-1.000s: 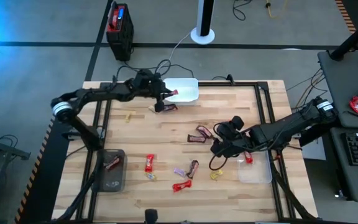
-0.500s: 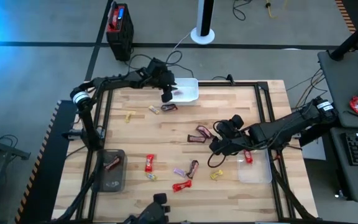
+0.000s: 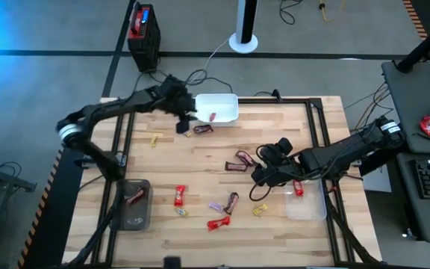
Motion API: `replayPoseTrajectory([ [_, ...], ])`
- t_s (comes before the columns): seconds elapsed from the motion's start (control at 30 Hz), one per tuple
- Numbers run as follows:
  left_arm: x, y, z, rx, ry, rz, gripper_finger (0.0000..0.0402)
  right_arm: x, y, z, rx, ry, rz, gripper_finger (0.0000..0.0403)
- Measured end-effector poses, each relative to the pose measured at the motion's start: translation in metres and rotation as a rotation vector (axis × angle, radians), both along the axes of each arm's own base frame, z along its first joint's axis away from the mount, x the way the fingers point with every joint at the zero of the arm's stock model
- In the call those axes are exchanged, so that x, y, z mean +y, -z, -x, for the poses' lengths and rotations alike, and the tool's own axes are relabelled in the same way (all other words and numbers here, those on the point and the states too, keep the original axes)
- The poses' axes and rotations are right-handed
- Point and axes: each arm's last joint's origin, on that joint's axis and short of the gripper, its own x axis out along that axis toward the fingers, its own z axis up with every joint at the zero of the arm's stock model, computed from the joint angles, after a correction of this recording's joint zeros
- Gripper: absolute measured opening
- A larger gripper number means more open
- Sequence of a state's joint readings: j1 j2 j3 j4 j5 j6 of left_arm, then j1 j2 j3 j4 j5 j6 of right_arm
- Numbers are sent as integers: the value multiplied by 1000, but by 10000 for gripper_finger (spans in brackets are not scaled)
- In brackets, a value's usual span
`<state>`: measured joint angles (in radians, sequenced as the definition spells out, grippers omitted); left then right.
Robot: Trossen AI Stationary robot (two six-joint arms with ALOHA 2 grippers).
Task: Sort candy by brand, put in halloween buckets
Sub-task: Put the yellow candy into the white bin
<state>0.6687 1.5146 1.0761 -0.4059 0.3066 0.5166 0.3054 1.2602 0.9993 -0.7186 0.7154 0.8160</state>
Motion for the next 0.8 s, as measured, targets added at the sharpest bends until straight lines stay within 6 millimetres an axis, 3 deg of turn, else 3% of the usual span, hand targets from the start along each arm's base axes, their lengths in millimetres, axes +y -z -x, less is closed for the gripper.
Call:
replayPoseTrajectory([
  [0.23,-39,-9,44,2,4,-7,139,-1,0,0,-2,9,17,286],
  [0.4,-51,2,63,42,-8,-75,139,-1,0,0,-1,7,18,287],
  [0.57,-64,12,71,33,-128,97,139,-1,0,0,1,5,20,286],
  [0.8,-105,20,62,63,-25,251,122,0,0,-1,23,-41,-81,287],
])
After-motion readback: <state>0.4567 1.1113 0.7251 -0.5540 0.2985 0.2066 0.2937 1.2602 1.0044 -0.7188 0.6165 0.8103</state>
